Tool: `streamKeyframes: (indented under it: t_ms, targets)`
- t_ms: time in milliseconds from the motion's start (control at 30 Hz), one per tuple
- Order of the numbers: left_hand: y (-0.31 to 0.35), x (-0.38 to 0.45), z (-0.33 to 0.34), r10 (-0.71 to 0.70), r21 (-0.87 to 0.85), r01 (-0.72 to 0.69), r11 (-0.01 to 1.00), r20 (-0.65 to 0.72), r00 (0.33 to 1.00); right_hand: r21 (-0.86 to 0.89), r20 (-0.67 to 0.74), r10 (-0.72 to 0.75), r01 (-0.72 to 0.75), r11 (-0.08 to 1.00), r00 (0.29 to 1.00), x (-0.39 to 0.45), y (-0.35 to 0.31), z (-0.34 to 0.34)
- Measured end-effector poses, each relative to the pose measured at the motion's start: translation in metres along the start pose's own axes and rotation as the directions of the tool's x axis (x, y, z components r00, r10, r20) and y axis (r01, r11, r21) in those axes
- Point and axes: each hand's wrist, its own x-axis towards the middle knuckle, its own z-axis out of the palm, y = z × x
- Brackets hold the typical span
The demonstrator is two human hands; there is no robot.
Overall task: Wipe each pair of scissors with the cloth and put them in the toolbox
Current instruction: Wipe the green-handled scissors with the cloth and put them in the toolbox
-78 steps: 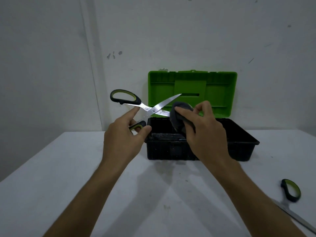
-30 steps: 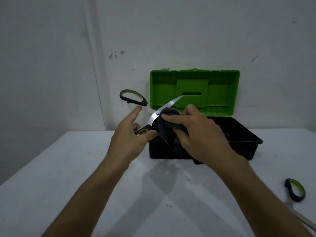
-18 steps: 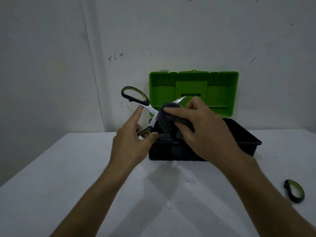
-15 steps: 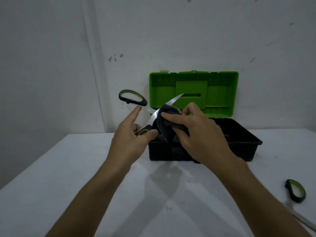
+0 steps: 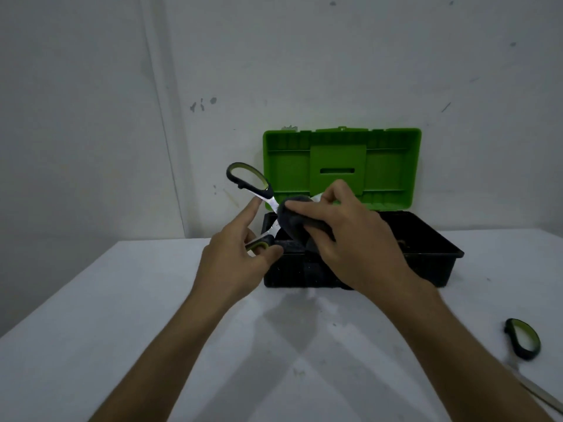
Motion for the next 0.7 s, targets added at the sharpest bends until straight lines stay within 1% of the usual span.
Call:
streamKeyframes:
  t_ms: [67, 167, 267, 300, 367, 433, 467, 500, 567, 633, 700]
  targets:
    - [0.003, 0.000, -0.004, 0.047, 0.010, -0.048, 0.999, 0.034, 0.998, 0.008, -0.035, 0.036, -0.036, 0.999, 0.999, 0.001, 0.009, 0.002]
    - [0.003, 0.003, -0.010, 0.090, 0.012, -0.091, 0.996, 0.074, 0.993, 0.012, -0.107, 0.151, -0.151, 0.989, 0.983, 0.004, 0.034, -0.004]
    - [0.004, 0.002, -0.010, 0.090, -0.002, -0.090, 0.996, 0.096, 0.991, -0.017, -0.174, 0.240, -0.246, 0.969, 0.955, 0.003, 0.049, -0.014]
    - [0.004, 0.002, -0.009, 0.083, 0.009, -0.084, 0.996, 0.099, 0.992, -0.015, -0.200, 0.233, -0.241, 0.970, 0.952, 0.003, 0.047, -0.018]
    - [0.004, 0.003, -0.006, 0.071, 0.030, -0.074, 0.997, 0.107, 0.992, 0.017, -0.195, 0.149, -0.148, 0.989, 0.969, 0.004, 0.035, -0.024]
    - [0.003, 0.004, -0.005, 0.085, -0.006, -0.085, 0.996, 0.111, 0.990, 0.023, -0.091, 0.047, -0.045, 0.999, 0.995, 0.006, 0.020, -0.021]
    - [0.002, 0.003, -0.005, 0.104, -0.015, -0.103, 0.995, 0.107, 0.989, 0.008, -0.036, 0.027, -0.026, 1.000, 0.999, 0.006, 0.016, -0.016]
    - [0.001, 0.003, -0.006, 0.126, -0.001, -0.127, 0.992, 0.099, 0.987, -0.007, -0.018, 0.035, -0.035, 0.999, 0.999, 0.006, 0.017, -0.010]
    - [-0.002, 0.003, -0.008, 0.145, 0.032, -0.148, 0.988, 0.083, 0.986, -0.004, -0.074, 0.112, -0.112, 0.994, 0.991, 0.007, 0.031, -0.003]
    - [-0.004, 0.004, -0.008, 0.126, 0.019, -0.128, 0.992, 0.079, 0.989, -0.003, -0.124, 0.217, -0.219, 0.976, 0.968, 0.006, 0.049, -0.006]
    - [-0.004, 0.004, -0.006, 0.113, 0.018, -0.115, 0.993, 0.082, 0.990, -0.022, -0.109, 0.292, -0.296, 0.955, 0.950, 0.002, 0.059, -0.015]
